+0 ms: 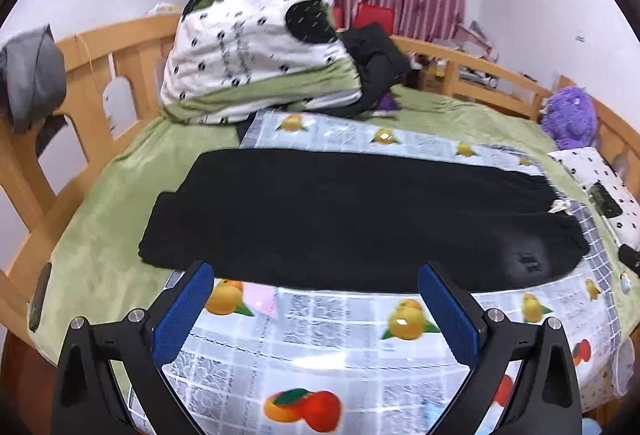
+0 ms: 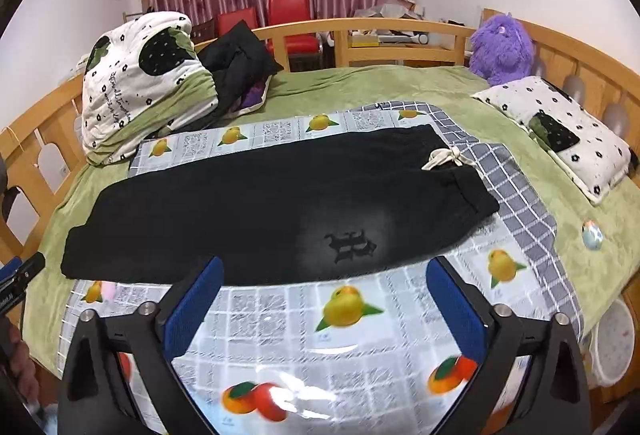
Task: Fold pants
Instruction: 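Grasp the pants leg edge with the left gripper while the right gripper grasps the other leg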
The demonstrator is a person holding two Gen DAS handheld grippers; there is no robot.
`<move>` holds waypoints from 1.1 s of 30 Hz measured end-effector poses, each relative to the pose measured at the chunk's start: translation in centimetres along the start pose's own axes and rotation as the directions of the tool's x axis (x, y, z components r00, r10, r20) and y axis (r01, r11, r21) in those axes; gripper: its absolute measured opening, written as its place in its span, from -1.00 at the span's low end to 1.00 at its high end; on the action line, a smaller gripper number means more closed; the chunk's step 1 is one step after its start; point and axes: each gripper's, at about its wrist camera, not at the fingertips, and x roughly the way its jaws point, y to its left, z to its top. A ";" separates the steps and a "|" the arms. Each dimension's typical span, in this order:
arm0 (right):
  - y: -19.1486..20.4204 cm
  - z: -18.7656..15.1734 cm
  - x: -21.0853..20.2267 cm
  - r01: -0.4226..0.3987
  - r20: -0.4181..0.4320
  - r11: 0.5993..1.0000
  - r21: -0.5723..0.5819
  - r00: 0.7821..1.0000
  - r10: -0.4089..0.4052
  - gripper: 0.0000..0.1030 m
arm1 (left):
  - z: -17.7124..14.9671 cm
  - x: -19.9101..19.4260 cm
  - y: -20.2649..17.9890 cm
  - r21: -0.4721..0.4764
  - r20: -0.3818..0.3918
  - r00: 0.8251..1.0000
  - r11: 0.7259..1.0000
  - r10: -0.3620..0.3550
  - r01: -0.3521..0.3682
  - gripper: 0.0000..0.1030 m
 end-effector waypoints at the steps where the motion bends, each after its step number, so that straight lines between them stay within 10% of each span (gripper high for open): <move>1: -0.5 0.3 0.8 0.005 -0.013 1.000 -0.007 1.000 -0.005 0.81 | 0.0 0.8 0.6 -0.008 -0.012 1.000 1.000 0.003 -0.003 1.00; 13: -6.2 -2.6 13.4 -0.067 -0.191 0.997 0.042 0.979 0.074 0.00 | -4.6 11.6 8.0 -0.176 -0.199 0.978 0.984 -0.064 0.029 0.68; 28: -11.7 -6.0 22.8 -0.161 -0.167 0.924 0.347 0.959 0.229 0.16 | -6.5 19.0 12.7 -0.423 -0.140 0.971 0.898 -0.195 0.119 0.37; 31: -12.2 -5.3 24.1 -0.169 -0.144 0.902 0.397 0.959 0.243 0.08 | -5.4 20.3 12.7 -0.424 -0.168 0.971 0.902 -0.173 0.087 -0.14; 33: -12.3 -4.6 25.0 -0.143 -0.160 0.900 0.412 0.961 0.225 -0.41 | -4.5 21.0 12.7 -0.408 -0.198 0.970 0.912 -0.140 0.048 -0.81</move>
